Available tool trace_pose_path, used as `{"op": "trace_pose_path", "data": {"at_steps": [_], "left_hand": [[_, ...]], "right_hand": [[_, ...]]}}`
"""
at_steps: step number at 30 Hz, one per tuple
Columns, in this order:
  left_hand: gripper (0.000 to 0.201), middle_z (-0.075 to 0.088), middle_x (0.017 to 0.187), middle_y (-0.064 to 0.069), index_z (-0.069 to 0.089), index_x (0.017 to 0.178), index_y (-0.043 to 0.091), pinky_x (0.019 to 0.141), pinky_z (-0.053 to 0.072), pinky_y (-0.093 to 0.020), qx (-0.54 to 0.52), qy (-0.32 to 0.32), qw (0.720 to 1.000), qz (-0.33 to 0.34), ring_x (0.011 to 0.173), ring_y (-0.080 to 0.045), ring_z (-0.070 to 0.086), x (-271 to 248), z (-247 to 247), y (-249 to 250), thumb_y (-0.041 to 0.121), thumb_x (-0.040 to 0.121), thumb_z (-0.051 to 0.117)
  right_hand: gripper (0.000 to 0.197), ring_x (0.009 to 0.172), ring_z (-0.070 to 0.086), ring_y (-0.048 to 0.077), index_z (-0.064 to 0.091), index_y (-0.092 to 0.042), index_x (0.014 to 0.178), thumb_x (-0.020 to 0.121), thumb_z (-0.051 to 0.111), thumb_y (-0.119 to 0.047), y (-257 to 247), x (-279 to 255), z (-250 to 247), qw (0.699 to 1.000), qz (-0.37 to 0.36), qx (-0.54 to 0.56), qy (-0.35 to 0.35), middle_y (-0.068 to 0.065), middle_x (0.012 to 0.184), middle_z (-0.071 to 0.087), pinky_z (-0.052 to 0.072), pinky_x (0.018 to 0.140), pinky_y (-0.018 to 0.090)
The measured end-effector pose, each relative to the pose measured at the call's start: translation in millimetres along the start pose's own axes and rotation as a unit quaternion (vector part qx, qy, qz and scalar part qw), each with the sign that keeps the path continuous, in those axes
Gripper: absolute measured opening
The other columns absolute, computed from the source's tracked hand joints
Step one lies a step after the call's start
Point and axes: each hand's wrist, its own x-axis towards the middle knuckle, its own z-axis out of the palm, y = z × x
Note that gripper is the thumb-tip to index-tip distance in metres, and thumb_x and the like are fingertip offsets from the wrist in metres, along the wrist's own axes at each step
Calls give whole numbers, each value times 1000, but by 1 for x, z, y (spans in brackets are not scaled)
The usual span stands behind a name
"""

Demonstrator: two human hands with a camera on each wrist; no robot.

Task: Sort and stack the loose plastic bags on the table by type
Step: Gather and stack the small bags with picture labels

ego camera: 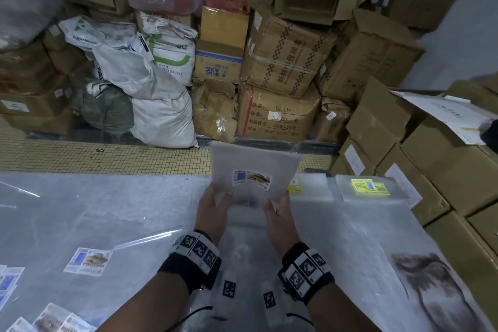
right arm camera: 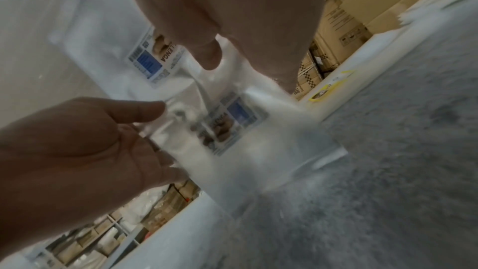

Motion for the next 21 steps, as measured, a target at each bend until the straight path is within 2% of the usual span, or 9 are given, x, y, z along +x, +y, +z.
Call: {"op": "trace_pose_path", "data": {"at_steps": [3,5,7,9,11,14,18,21], "left_hand": [[37,67,120,-3,58,128,14,99,50,-43,11,-9,1000,-10,114,-21,61,2,2,-4,5,92,58],[33,67,116,-3,61,122,15,99,50,-45,21,-5,1000,-9,112,-22,61,3,2,-4,4,91,58],[29,67,113,-2,63,115,17,98,49,-42,30,2,1000,6,110,-20,61,6,3,-1,3,91,57],[27,67,111,0,62,111,21,97,48,-39,42,2,999,7,109,-19,60,10,3,0,3,92,56],[23,67,110,-1,63,110,18,97,48,-40,55,0,999,-2,108,-21,60,11,2,-1,5,93,56],[19,68,105,1,65,109,12,91,49,-36,49,-5,999,-3,104,-19,61,13,0,-3,6,94,56],[17,67,105,1,64,105,17,81,47,-29,57,-8,998,-9,102,-17,61,14,2,-6,8,94,56],[18,66,106,2,63,108,20,72,45,-22,62,-8,998,-4,100,-11,60,14,4,-6,9,95,55]], "right_hand": [[64,142,34,18,12,-25,156,102,45,-21,9,7,4,999,28,-17,-3,0,156,33,29,118,45],[64,142,35,18,15,-27,155,99,45,-28,15,10,5,999,35,-23,-2,0,155,35,29,118,45],[62,140,37,17,19,-27,154,98,45,-32,15,13,5,999,25,-24,5,-1,153,38,31,117,45],[56,136,42,16,23,-26,153,101,44,-24,12,14,4,999,21,-31,5,-1,150,43,34,115,43],[53,131,47,17,27,-26,150,101,43,-15,10,14,3,999,30,-41,-4,0,144,48,37,112,41],[55,131,46,20,24,-26,152,101,42,-15,9,18,0,998,41,-45,-7,3,145,47,37,112,44],[50,129,47,19,28,-25,149,102,42,-14,13,19,-1,998,43,-51,-9,3,141,50,38,111,42],[48,129,47,19,30,-22,148,103,42,-15,14,19,-1,998,35,-53,-6,3,141,50,38,110,39]]}}
